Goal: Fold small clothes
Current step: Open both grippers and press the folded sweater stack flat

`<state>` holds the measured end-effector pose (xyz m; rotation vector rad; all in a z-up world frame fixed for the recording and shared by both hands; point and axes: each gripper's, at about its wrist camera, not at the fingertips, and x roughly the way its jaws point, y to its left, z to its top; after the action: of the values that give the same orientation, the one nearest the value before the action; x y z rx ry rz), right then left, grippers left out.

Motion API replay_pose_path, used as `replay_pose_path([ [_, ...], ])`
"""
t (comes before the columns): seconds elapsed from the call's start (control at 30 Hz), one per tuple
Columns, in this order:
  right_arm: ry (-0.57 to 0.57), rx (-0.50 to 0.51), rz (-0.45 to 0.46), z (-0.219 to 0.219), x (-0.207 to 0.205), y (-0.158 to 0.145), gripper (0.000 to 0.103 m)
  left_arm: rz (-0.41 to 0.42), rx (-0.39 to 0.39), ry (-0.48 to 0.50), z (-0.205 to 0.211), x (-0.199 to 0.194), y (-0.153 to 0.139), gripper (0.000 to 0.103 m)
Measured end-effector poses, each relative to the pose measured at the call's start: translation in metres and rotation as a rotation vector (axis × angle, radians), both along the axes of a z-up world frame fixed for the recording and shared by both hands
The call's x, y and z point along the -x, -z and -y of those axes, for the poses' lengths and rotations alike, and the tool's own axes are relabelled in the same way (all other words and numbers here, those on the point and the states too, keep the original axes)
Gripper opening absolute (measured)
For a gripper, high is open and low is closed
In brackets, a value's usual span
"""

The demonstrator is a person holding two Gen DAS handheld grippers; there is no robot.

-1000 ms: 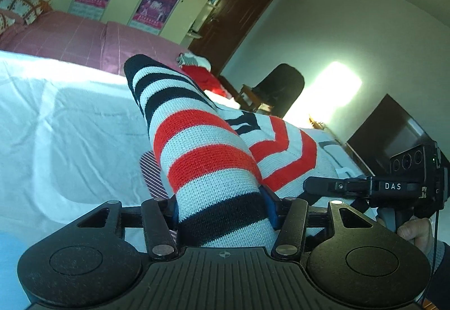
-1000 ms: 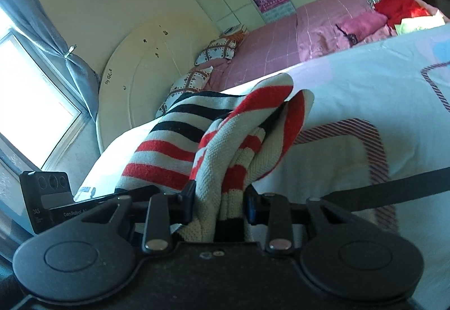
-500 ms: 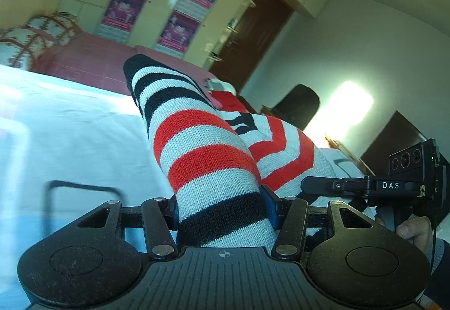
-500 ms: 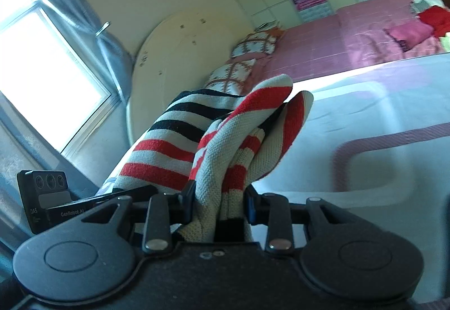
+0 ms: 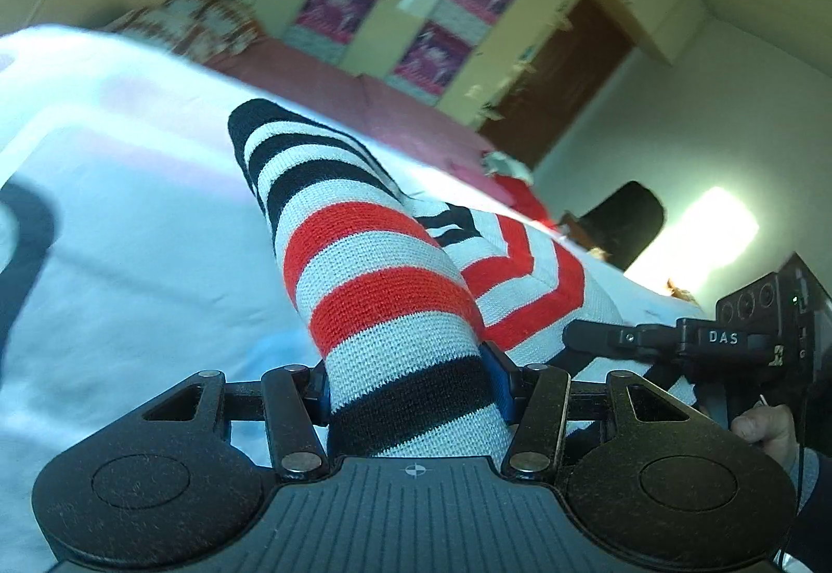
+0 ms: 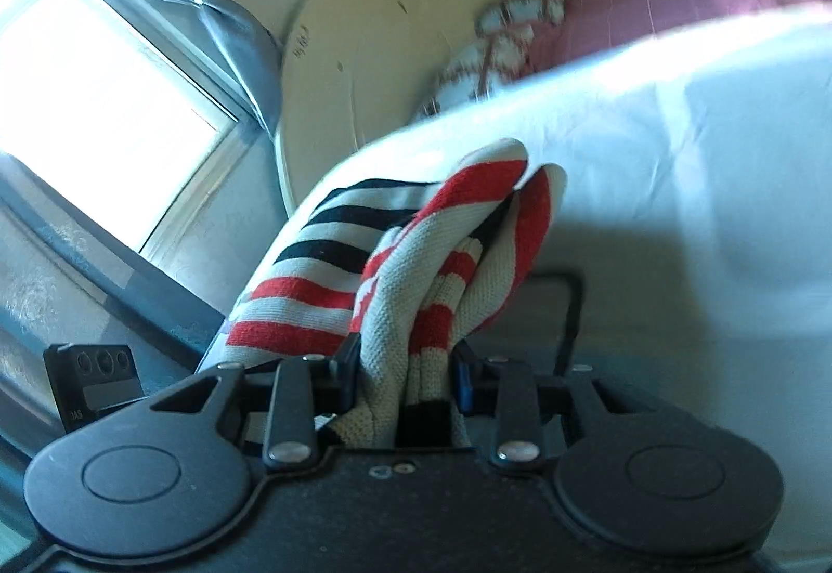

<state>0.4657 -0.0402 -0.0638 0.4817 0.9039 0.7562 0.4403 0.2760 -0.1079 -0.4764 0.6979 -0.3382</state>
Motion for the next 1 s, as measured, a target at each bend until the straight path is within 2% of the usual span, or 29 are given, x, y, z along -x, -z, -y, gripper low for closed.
replay_pose_path([
  [0.07, 0.022, 0.034, -0.070, -0.006, -0.005, 0.024, 0.036, -0.086, 0.010, -0.008, -0.007, -0.004, 0.024, 0.056],
  [0.1, 0.044, 0.059, -0.115, -0.004, -0.008, 0.039, 0.040, -0.111, 0.047, -0.013, -0.014, -0.001, 0.036, 0.060],
  [0.17, 0.080, -0.032, -0.169, 0.012, -0.006, 0.053, 0.041, -0.105, 0.141, -0.041, -0.025, 0.009, 0.043, 0.063],
  [0.2, 0.101, -0.037, -0.179, 0.020, -0.004, 0.049, 0.046, -0.101, 0.142, -0.057, -0.028, 0.015, 0.038, 0.065],
  [0.27, 0.146, 0.023, -0.077, 0.032, 0.005, 0.023, 0.040, -0.017, 0.059, -0.127, -0.033, 0.031, 0.019, 0.065],
  [0.3, 0.149, 0.035, -0.020, 0.034, 0.008, 0.010, 0.033, 0.025, 0.032, -0.145, -0.035, 0.034, 0.008, 0.065],
  [0.33, 0.143, 0.041, 0.026, 0.034, 0.008, -0.003, 0.032, 0.060, 0.024, -0.159, -0.036, 0.033, -0.001, 0.065],
  [0.43, 0.103, 0.126, 0.167, 0.011, 0.000, -0.036, 0.030, 0.152, -0.006, -0.126, -0.025, 0.015, -0.028, 0.065],
  [0.5, 0.058, 0.196, 0.201, -0.011, -0.008, -0.043, 0.030, 0.147, -0.067, -0.086, -0.009, -0.007, -0.035, 0.065],
  [0.57, 0.014, 0.278, 0.231, -0.036, -0.013, -0.038, 0.030, 0.105, -0.149, -0.074, 0.005, -0.027, -0.027, 0.065],
  [0.6, 0.001, 0.345, 0.239, -0.047, -0.017, -0.032, 0.028, 0.076, -0.174, -0.064, 0.010, -0.035, -0.020, 0.065],
  [0.63, 0.000, 0.414, 0.233, -0.054, -0.020, -0.024, 0.017, 0.022, -0.217, -0.060, 0.015, -0.047, -0.009, 0.061],
  [0.67, 0.003, 0.507, 0.208, -0.059, -0.027, -0.010, 0.016, -0.019, -0.260, -0.059, 0.018, -0.049, -0.002, 0.057],
  [0.7, 0.013, 0.509, 0.204, -0.053, -0.026, 0.001, 0.016, -0.055, -0.302, -0.043, 0.021, -0.054, 0.008, 0.055],
  [0.73, 0.023, 0.476, 0.189, -0.047, -0.027, 0.006, 0.015, -0.041, -0.318, -0.042, 0.023, -0.053, 0.012, 0.055],
  [0.83, 0.036, 0.458, 0.161, -0.040, -0.028, 0.004, 0.013, -0.039, -0.322, -0.044, 0.022, -0.049, 0.007, 0.055],
  [0.9, 0.046, 0.470, 0.169, -0.042, -0.022, -0.003, 0.011, -0.022, -0.325, -0.055, 0.022, -0.037, -0.002, 0.055],
  [0.93, 0.052, 0.465, 0.186, -0.044, -0.016, -0.012, 0.017, -0.002, -0.329, -0.059, 0.022, -0.027, -0.008, 0.055],
  [1.0, 0.047, 0.433, 0.237, -0.039, 0.003, -0.029, 0.021, 0.040, -0.322, -0.068, 0.020, -0.009, -0.018, 0.055],
])
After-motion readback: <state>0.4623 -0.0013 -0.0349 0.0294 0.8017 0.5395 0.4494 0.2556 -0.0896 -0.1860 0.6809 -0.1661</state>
